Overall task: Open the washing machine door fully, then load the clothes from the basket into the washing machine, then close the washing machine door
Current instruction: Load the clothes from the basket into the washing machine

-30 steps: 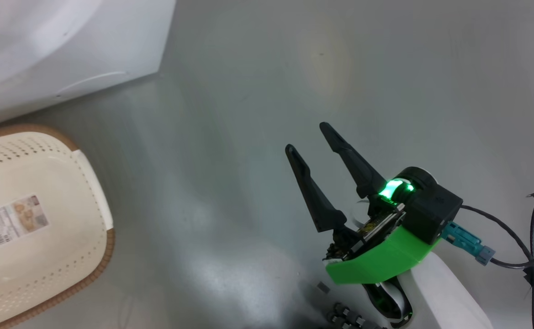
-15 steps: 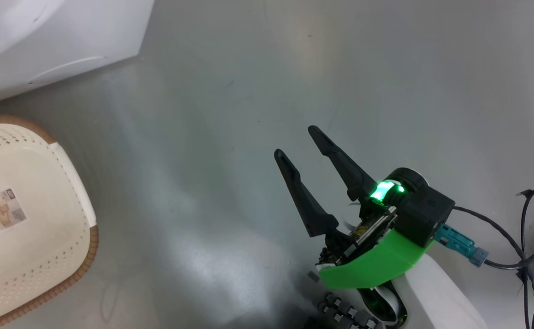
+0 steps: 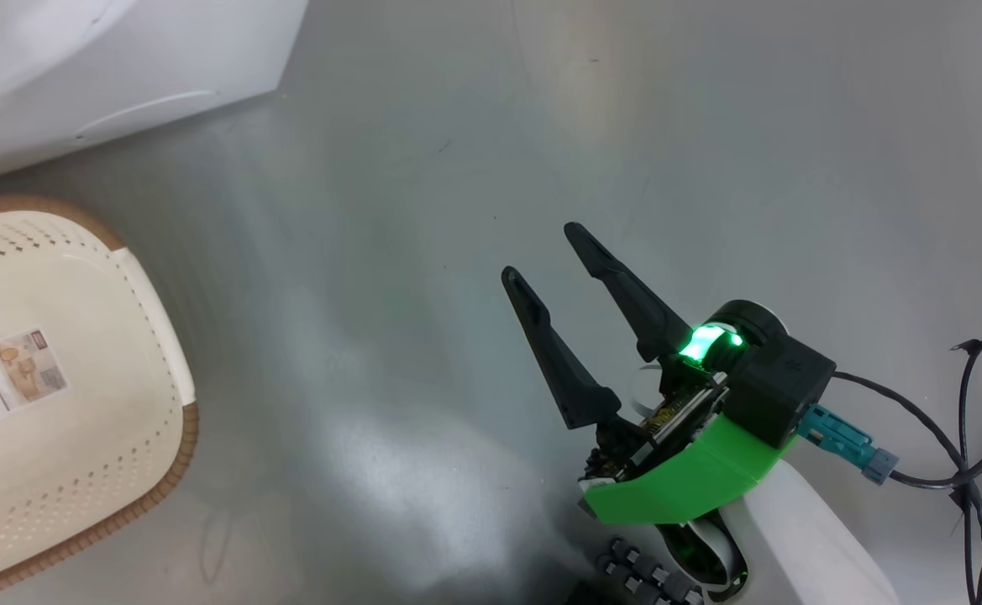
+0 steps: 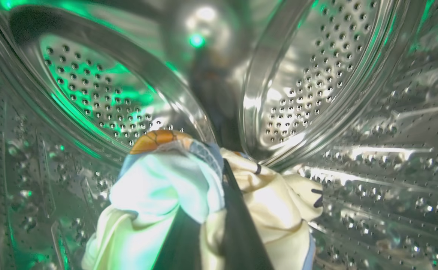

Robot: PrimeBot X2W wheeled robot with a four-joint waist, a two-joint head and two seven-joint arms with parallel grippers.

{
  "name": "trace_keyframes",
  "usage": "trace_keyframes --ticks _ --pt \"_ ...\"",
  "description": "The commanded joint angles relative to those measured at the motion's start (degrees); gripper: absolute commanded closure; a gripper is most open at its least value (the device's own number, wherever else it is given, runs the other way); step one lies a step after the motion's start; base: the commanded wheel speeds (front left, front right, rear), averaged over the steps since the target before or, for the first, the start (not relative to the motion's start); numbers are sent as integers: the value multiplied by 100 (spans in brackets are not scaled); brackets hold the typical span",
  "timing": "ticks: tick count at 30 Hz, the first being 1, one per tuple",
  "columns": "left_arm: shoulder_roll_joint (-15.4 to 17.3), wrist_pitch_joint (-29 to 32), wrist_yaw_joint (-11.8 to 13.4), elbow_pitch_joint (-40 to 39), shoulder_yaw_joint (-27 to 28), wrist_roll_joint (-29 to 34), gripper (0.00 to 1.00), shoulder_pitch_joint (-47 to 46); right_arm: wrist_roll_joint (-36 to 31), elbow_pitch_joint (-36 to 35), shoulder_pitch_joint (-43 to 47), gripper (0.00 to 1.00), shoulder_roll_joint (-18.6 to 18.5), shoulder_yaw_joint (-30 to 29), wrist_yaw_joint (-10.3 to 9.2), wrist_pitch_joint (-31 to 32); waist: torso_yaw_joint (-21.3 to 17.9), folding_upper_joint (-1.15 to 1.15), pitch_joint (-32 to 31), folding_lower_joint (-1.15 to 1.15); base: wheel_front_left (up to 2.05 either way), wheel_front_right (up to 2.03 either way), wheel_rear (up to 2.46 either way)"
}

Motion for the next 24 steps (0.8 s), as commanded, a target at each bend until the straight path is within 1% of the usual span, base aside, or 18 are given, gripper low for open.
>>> trace_keyframes --ticks 1,8,13,17,19,24 --pt "167 24 -61 -116 -2 8 0 43 21 -98 51 0 7 79 35 -69 11 0 -12 0 0 0 0" --pt "64 31 -198 62 -136 -27 0 188 -21 -23 58 0 7 21 35 -69 125 0 -154 0 0 0 0" --pt "-18 -255 -157 84 -119 -129 0 592 -118 54 95 0 7 -104 35 -69 273 0 -361 0 0 0 0" --pt "-73 -609 -127 32 22 -346 0 1163 -202 105 154 0 7 -187 35 -69 401 0 -582 0 0 0 0" --pt "-73 -794 -72 -64 114 -451 0 1515 -241 135 190 0 7 -208 35 -69 459 0 -704 0 0 0 0" --pt "-119 -1040 102 -718 315 -637 0 2583 -345 219 324 0 7 -294 35 -69 638 0 -1018 0 0 0 0"
